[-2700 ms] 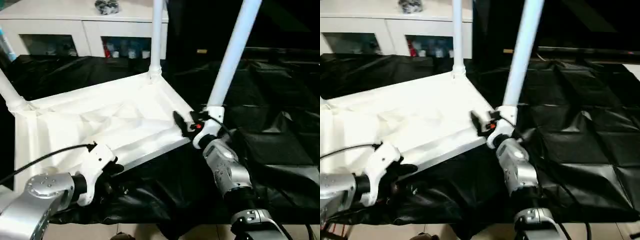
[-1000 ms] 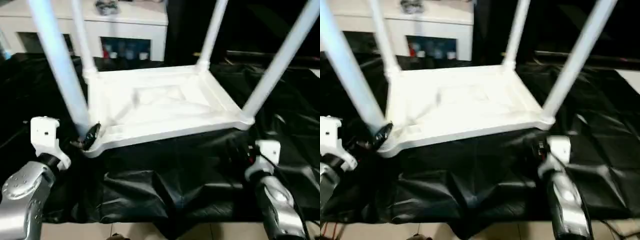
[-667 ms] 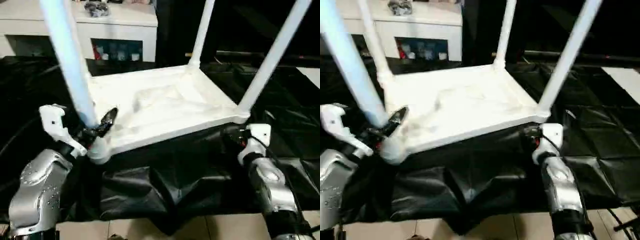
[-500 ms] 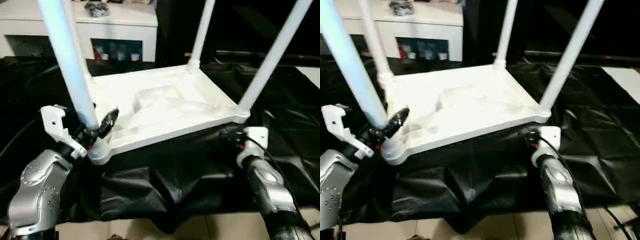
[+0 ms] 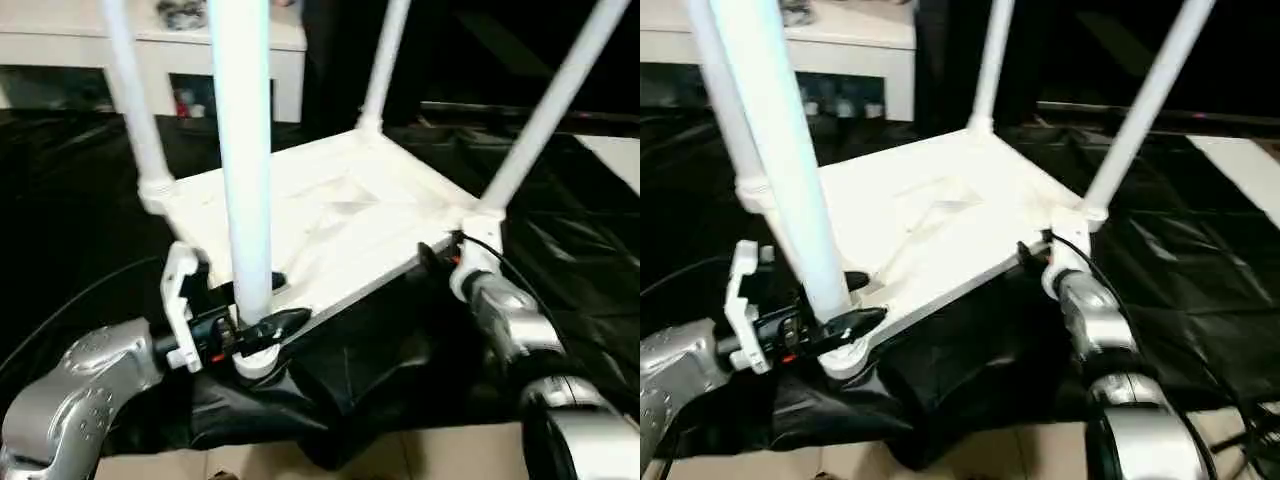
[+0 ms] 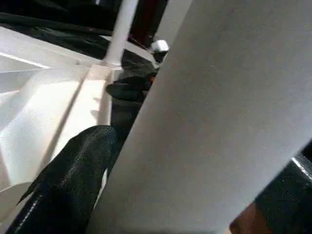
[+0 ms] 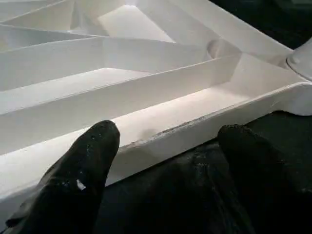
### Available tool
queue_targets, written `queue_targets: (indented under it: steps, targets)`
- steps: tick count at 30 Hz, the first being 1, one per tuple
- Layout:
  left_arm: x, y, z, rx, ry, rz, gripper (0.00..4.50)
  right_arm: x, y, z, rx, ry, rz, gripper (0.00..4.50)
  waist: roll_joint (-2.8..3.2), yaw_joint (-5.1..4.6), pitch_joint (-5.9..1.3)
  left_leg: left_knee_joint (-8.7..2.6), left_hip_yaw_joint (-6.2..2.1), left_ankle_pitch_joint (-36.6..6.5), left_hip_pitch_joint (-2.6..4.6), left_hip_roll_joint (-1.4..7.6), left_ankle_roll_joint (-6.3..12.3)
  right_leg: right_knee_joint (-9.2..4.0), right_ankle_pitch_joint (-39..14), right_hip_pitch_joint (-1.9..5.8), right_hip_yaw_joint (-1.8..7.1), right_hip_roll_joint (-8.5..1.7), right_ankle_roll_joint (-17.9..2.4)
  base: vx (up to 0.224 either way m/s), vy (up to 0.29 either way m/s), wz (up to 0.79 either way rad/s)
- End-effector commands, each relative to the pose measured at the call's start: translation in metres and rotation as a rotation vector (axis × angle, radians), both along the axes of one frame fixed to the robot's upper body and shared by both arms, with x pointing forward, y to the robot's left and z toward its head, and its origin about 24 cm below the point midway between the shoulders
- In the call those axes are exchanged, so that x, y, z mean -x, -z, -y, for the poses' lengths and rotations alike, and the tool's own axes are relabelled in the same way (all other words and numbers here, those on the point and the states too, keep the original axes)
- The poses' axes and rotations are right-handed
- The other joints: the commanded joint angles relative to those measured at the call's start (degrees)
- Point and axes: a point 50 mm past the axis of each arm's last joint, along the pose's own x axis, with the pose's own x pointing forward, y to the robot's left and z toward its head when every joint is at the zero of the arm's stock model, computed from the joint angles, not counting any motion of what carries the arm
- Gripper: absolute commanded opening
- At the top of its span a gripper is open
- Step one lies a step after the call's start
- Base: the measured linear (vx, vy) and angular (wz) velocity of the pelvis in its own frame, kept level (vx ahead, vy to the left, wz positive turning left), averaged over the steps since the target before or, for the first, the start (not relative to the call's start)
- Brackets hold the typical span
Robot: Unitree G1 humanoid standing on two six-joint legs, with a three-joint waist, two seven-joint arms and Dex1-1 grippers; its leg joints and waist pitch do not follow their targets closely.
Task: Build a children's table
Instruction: Rotate table base
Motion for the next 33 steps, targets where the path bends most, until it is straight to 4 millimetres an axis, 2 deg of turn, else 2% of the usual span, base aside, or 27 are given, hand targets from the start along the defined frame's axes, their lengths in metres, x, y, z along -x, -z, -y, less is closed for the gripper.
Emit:
queue_targets:
  steps: [1,2,3,6,7,9,13,14,15,18,20,22,23,24,25,26,28,29,30,31,32,33]
  targets:
    - [0.005,-0.008,0.021,0.036,0.122,0.014,4.45,0.005,0.013,-0.014,0.009,-0.067,-0.060,3.79,0.65,0.13,-2.50,-5.11,-1.36,-29.3,1.58,2.07,-4.75,-3.87,-24.0,0.84,1.27,-1.92,-7.0,0.000,0.000,0.00]
    - [0.005,-0.010,0.024,0.042,0.135,0.017,4.45,0.005,0.013,-0.016,0.005,-0.076,-0.059,3.79,0.71,0.20,-2.55,-5.08,-1.38,-29.8,1.82,2.13,-4.94,-3.93,-24.0,0.66,1.30,-1.92,-7.2,0.000,0.000,0.00]
    - [0.005,-0.011,0.027,0.049,0.147,0.018,4.45,0.005,0.013,-0.018,0.000,-0.083,-0.059,3.79,0.40,0.06,-2.57,-5.11,-1.35,-29.5,1.68,2.17,-4.98,-3.85,-23.5,0.75,1.29,-1.84,-7.3,0.000,0.000,0.00]
    - [0.007,-0.017,0.039,0.074,0.210,0.036,4.45,0.004,0.014,-0.031,0.006,-0.142,-0.066,3.79,0.50,0.12,-2.59,-5.13,-1.40,-30.1,1.81,2.19,-5.19,-3.78,-23.3,0.66,1.24,-1.82,-7.6,0.000,0.000,0.00]
    - [0.009,-0.021,0.044,0.092,0.241,0.038,4.45,0.004,0.015,-0.036,-0.001,-0.162,-0.066,3.79,0.30,0.08,-2.56,-5.07,-1.34,-30.6,1.87,2.20,-5.12,-3.81,-23.6,0.54,1.29,-1.87,-8.0,0.000,0.000,0.00]
    - [0.015,-0.026,0.054,0.135,0.306,0.037,4.45,0.005,0.016,-0.051,-0.032,-0.231,-0.062,3.79,0.37,0.17,-2.54,-5.04,-1.34,-30.9,1.97,2.26,-5.27,-3.81,-24.0,0.49,1.36,-1.99,-8.1,0.000,0.000,0.00]
    - [0.016,-0.028,0.062,0.152,0.325,0.038,4.45,0.010,0.019,-0.069,-0.035,-0.323,-0.061,3.79,0.09,0.07,-2.36,-5.24,-1.49,-31.1,1.61,2.23,-5.59,-3.88,-24.7,0.75,1.22,-1.86,-7.3,0.000,0.000,0.00]
    - [0.015,-0.029,0.065,0.171,0.322,0.038,4.45,0.011,0.018,-0.079,-0.049,-0.361,-0.054,3.79,-0.02,-0.03,-2.35,-5.21,-1.54,-31.3,1.59,2.23,-5.59,-3.98,-25.8,0.76,1.23,-1.97,-6.9,0.000,0.000,0.00]
    - [0.015,-0.029,0.065,0.171,0.322,0.038,4.45,0.011,0.018,-0.079,-0.049,-0.362,-0.054,3.79,0.03,-0.12,-2.30,-5.24,-1.58,-31.5,1.58,2.23,-5.71,-4.04,-26.4,0.73,1.23,-1.98,-6.8,0.000,0.000,0.00]
    - [0.006,-0.026,0.070,0.139,0.270,0.047,4.45,0.009,0.013,-0.092,-0.047,-0.382,-0.013,3.79,-0.20,-0.82,-2.07,-5.36,-2.00,-33.5,1.45,2.25,-6.07,-4.48,-30.1,0.71,0.92,-2.09,-5.5,0.000,0.000,0.00]
    - [0.001,-0.024,0.071,0.111,0.229,0.054,4.45,0.005,0.007,-0.093,-0.070,-0.358,0.014,3.79,-0.16,-1.29,-2.03,-5.25,-2.28,-35.6,1.91,2.20,-6.29,-4.93,-32.6,0.45,0.60,-2.10,-4.8,0.000,0.000,0.00]
    - [-0.004,-0.022,0.070,0.094,0.185,0.056,4.45,-0.001,-0.002,-0.091,-0.091,-0.328,0.071,3.79,-0.07,-1.53,-1.85,-5.37,-2.48,-36.8,1.86,2.21,-6.34,-5.22,-33.7,0.55,0.26,-2.06,-4.3,0.000,0.000,0.00]
    - [-0.008,-0.019,0.068,0.066,0.149,0.058,4.45,-0.007,-0.014,-0.085,-0.117,-0.274,0.142,3.79,-0.18,-1.62,-1.90,-5.34,-2.66,-37.2,1.86,2.17,-6.38,-5.36,-34.7,0.69,0.03,-2.13,-3.8,0.000,0.000,0.00]
    - [-0.010,-0.016,0.067,0.046,0.131,0.060,4.45,-0.011,-0.021,-0.080,-0.134,-0.239,0.179,3.79,-0.06,-1.71,-1.79,-5.31,-2.79,-37.9,2.03,2.11,-6.24,-5.71,-35.8,0.43,-0.15,-2.15,-3.6,0.000,0.000,0.00]
    - [-0.013,-0.015,0.064,0.023,0.101,0.071,4.45,-0.015,-0.029,-0.071,-0.168,-0.190,0.215,3.79,-0.20,-1.73,-1.86,-5.09,-2.79,-38.3,2.40,2.11,-6.04,-5.87,-35.9,0.36,-0.39,-2.17,-3.5,0.000,0.000,0.00]
    - [-0.015,-0.016,0.063,0.020,0.088,0.077,4.45,-0.018,-0.035,-0.059,-0.145,-0.159,0.239,3.79,0.18,-1.45,-1.74,-5.09,-2.71,-38.5,2.77,2.17,-5.95,-5.92,-34.6,0.14,-0.38,-2.12,-3.9,0.000,0.000,0.00]
    - [-0.015,-0.017,0.063,0.021,0.086,0.079,4.45,-0.020,-0.038,-0.053,-0.120,-0.145,0.252,3.79,0.10,-1.21,-1.44,-5.15,-2.56,-39.7,3.19,2.19,-6.08,-6.05,-34.1,-0.18,-0.80,-1.75,-4.2,0.000,0.000,0.00]
    - [-0.015,-0.018,0.062,0.024,0.088,0.081,4.45,-0.021,-0.039,-0.041,-0.055,-0.113,0.242,3.79,0.20,-1.23,-1.39,-5.12,-2.54,-40.1,3.27,2.12,-6.08,-6.11,-34.1,-0.20,-0.96,-1.67,-4.2,0.000,0.000,0.00]
    - [-0.015,-0.018,0.062,0.024,0.088,0.081,4.45,-0.021,-0.039,-0.041,-0.055,-0.113,0.242,3.79,0.23,-1.37,-1.28,-5.30,-2.63,-40.7,3.04,2.14,-6.18,-6.05,-34.1,0.13,-1.25,-1.59,-4.0,0.000,0.000,0.00]
    - [-0.014,-0.019,0.061,0.025,0.089,0.083,4.45,-0.022,-0.039,-0.033,-0.011,-0.091,0.234,3.79,0.62,-1.37,-1.18,-5.43,-2.71,-41.3,3.00,2.15,-6.34,-6.10,-34.2,0.27,-1.46,-1.65,-4.0,0.000,0.000,0.00]
    - [-0.014,-0.020,0.061,0.030,0.096,0.087,4.45,-0.023,-0.037,-0.018,0.054,-0.060,0.197,3.79,0.42,-1.66,-1.16,-5.56,-2.86,-41.5,2.58,2.19,-6.42,-6.15,-34.7,0.81,-1.84,-1.71,-3.6,0.000,0.000,0.00]
    - [-0.013,-0.021,0.061,0.028,0.109,0.094,4.45,-0.022,-0.032,-0.005,0.119,-0.038,0.151,3.79,0.39,-1.75,-1.18,-5.64,-2.86,-41.6,2.49,2.21,-6.43,-6.18,-34.9,0.97,-1.93,-1.74,-3.5,0.000,0.000,0.00]
